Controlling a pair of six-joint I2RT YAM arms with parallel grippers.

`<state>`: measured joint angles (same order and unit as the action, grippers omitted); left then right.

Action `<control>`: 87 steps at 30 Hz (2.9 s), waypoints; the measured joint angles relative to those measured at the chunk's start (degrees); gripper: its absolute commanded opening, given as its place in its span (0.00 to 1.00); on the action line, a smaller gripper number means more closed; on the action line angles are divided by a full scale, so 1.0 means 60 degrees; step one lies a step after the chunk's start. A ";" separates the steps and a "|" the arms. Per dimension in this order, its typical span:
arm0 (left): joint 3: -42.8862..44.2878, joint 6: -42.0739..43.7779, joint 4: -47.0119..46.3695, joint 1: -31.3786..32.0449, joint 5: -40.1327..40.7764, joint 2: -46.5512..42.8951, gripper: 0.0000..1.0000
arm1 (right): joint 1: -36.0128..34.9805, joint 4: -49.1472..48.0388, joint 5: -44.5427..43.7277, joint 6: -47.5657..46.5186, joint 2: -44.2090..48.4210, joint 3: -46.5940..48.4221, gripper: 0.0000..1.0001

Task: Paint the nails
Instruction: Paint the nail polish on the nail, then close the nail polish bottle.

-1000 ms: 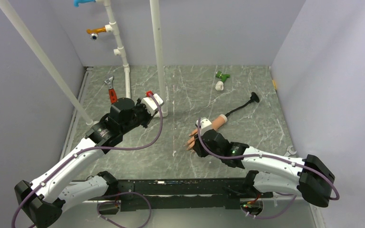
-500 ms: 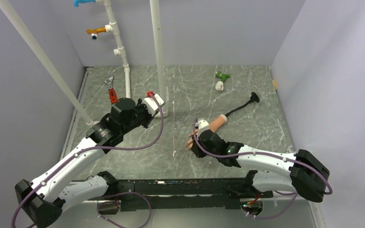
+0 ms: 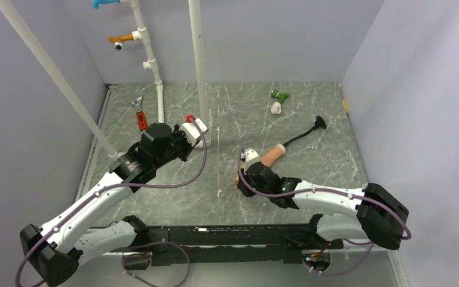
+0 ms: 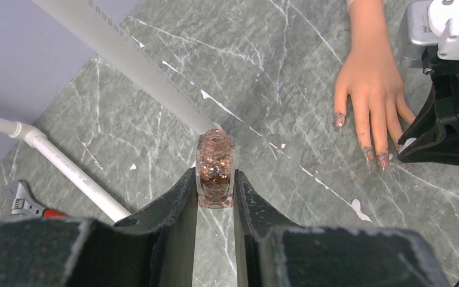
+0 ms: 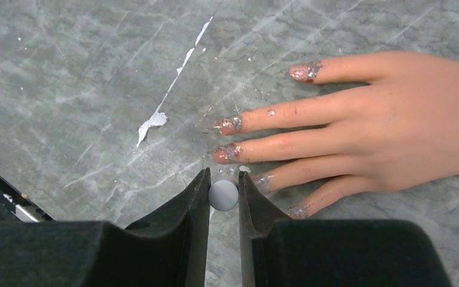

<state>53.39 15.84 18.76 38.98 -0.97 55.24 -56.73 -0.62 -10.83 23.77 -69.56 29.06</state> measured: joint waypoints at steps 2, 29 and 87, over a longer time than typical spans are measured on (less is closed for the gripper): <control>0.0000 0.0000 0.0000 0.0000 0.0000 0.0000 0.00 | 0.0000 -0.0004 -0.0015 -0.0033 0.0004 0.0069 0.00; 0.0000 0.0189 0.0000 0.0076 -0.1166 -0.0328 0.00 | 0.1617 0.1180 0.0109 -0.1195 0.2579 0.2120 0.00; 0.0000 0.0703 0.0426 0.0204 -0.4408 -0.0484 0.00 | 0.1902 -0.0328 0.5916 -0.1286 0.1690 0.4324 0.00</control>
<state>53.39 20.05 21.32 40.21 -27.42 52.34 -45.32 -2.59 24.67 16.05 -59.42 55.00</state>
